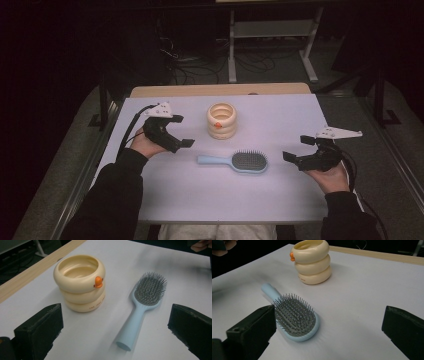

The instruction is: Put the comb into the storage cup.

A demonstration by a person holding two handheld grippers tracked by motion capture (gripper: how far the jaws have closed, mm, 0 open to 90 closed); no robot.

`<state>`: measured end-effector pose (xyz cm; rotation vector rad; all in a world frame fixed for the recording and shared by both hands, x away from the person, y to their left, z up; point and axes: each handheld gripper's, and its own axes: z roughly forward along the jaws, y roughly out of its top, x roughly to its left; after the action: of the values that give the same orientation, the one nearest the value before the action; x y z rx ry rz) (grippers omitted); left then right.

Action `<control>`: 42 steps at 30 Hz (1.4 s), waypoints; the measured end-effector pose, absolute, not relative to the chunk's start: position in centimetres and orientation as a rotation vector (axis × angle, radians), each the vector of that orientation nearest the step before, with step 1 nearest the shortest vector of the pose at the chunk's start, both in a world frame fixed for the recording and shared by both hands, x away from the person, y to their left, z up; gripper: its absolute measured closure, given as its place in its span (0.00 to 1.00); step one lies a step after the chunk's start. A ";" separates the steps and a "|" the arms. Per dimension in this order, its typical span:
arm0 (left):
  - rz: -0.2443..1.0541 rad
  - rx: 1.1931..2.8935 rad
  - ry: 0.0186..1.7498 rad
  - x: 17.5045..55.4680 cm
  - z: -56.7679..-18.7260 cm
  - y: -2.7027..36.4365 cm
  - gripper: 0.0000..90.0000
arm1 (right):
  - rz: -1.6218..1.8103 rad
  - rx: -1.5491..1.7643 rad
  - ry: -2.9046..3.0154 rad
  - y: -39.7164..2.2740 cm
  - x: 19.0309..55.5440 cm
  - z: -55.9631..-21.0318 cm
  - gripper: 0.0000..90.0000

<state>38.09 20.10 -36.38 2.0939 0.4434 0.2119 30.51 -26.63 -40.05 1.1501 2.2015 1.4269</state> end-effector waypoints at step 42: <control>0.059 2.171 0.285 38.7 -37.7 14.0 0.00 | 1.411 1.158 2.247 -26.3 30.7 -40.2 0.00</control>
<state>38.66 13.99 -37.73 2.1709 0.2854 0.0590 30.66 -26.33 -40.21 1.1577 2.2473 1.4109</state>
